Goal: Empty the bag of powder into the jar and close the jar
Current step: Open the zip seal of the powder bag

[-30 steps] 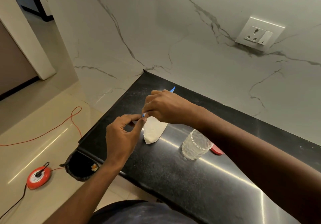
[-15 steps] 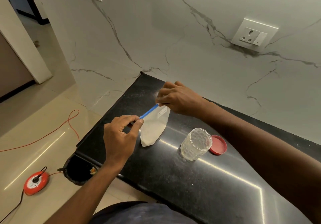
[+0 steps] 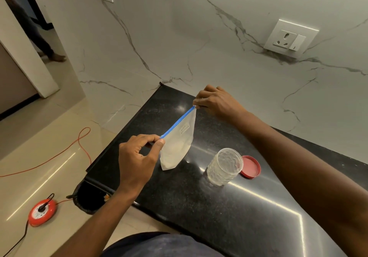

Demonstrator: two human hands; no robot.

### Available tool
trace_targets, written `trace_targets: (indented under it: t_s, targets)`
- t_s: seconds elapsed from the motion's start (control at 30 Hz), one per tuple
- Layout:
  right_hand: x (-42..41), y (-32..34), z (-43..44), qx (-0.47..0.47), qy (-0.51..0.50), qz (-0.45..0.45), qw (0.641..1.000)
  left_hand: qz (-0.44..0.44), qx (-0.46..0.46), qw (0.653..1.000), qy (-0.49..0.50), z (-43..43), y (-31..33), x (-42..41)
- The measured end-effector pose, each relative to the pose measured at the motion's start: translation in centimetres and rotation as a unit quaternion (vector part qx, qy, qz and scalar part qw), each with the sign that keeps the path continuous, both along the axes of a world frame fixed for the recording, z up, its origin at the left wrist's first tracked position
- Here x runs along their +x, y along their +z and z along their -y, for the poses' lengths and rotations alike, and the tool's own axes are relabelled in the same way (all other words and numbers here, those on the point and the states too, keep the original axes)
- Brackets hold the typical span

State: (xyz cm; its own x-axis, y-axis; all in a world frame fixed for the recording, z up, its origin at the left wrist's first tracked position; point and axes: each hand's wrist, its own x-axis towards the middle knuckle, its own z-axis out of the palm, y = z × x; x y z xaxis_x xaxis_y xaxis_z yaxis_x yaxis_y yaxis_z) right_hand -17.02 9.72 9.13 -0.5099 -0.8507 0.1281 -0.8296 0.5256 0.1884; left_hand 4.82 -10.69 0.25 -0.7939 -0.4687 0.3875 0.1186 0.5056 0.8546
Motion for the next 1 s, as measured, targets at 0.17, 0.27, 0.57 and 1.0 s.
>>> trace_targets:
  t_s: [0.17,0.27,0.57,1.0]
  targets:
    - [2.4,-0.8,0.2,-0.193,-0.117,0.108,0.968,0.061,0.074,0.989,-0.116,2.1,0.7,-0.4]
    - [5.7,-2.2,1.8,-0.427,-0.227,0.291,0.826,0.111,0.153,0.978,-0.091,3.0,2.5,-3.2]
    - [9.0,-4.8,5.7,-0.567,-0.317,0.505,0.568,0.295,0.095,0.925,-0.219,3.0,5.9,-11.1]
    - [10.2,-4.3,1.8,-0.510,-0.323,0.354,0.714,0.172,-0.195,0.958,-0.123,4.5,6.9,-12.1]
